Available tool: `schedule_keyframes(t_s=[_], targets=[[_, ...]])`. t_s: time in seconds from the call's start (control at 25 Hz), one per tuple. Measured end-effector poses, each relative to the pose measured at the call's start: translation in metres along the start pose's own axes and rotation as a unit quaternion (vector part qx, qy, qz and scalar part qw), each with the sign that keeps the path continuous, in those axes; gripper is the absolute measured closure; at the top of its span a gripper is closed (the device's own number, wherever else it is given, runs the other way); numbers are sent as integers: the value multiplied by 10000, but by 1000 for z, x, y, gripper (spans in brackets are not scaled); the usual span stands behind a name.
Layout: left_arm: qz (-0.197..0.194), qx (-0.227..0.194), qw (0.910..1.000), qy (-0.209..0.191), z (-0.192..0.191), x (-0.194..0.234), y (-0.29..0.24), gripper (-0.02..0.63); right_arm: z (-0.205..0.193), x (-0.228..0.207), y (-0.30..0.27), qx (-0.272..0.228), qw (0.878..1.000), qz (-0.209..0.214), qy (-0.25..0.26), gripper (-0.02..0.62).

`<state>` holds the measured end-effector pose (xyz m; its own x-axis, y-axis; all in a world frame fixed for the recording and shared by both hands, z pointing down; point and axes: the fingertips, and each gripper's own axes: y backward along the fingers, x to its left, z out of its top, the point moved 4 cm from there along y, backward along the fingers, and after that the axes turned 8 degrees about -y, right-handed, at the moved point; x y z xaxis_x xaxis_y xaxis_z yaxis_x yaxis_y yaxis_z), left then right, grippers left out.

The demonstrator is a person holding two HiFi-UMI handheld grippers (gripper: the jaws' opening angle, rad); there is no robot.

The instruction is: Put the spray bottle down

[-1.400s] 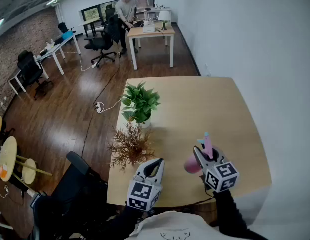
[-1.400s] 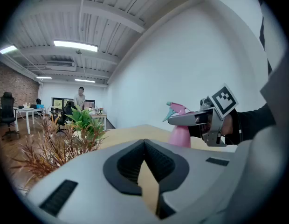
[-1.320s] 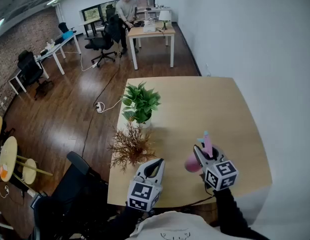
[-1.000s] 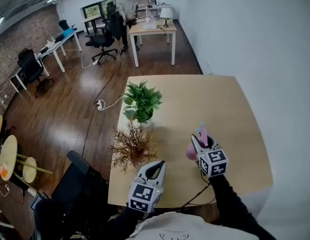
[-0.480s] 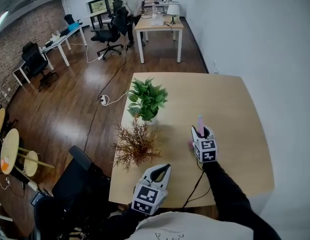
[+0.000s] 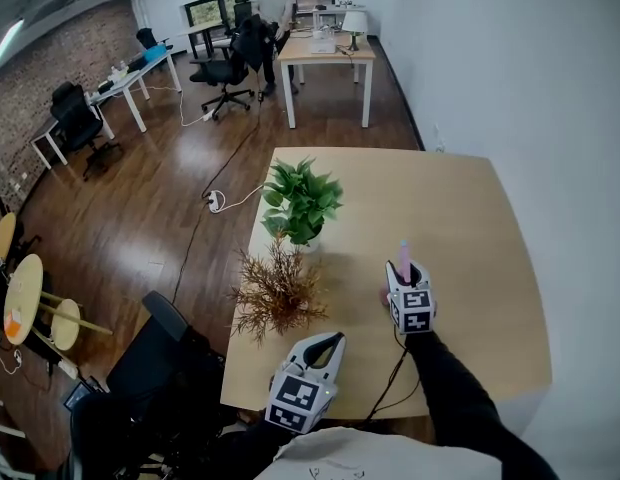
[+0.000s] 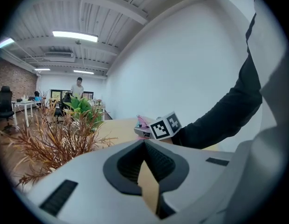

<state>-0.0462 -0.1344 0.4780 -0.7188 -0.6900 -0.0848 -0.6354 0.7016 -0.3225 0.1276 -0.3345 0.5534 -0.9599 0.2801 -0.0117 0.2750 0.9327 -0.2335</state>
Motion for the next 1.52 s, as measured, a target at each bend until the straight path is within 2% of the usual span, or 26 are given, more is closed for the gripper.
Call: schedule_keyframes(t_s=[0.12, 0.48, 0.52, 0.56, 0.64, 0.84, 1.08, 1.12, 1.2, 1.32, 1.52], targets=[[7, 28, 10000, -11, -2, 1, 0, 614, 0, 1, 1, -159, 9999, -30, 35, 479], [12, 40, 10000, -15, -2, -2, 5, 614, -2, 1, 4, -131, 9999, -30, -46, 469], [15, 43, 10000, -15, -2, -2, 6, 614, -1, 2, 4, -168, 9998, 7, -128, 434], [15, 42, 10000, -14, -2, -2, 6, 614, 0, 2, 6, -206, 9995, 49, -226, 331], [4, 32, 10000, -16, -2, -2, 6, 614, 1, 2, 10, -255, 9991, 98, -321, 282], [-62, 4, 10000, -9, -3, -5, 1, 614, 1, -3, 34, -364, 9990, 55, -264, 282], [-99, -93, 9999, -50, 4, -5, -6, 614, 4, -13, 100, -563, 9969, 66, -541, 284], [-97, -122, 9999, -54, 6, -5, -6, 614, 8, -15, 113, -582, 9966, 52, -578, 311], [-100, -182, 9998, -51, 10, -5, -6, 614, 19, -16, 140, -626, 9961, -47, -620, 417], [-94, -172, 9998, -52, 15, -6, -2, 614, 31, -6, 175, -668, 9949, -109, -748, 616], [-57, -224, 9997, -85, 21, -9, -3, 614, 50, 21, 208, -641, 9927, 364, -953, 617]])
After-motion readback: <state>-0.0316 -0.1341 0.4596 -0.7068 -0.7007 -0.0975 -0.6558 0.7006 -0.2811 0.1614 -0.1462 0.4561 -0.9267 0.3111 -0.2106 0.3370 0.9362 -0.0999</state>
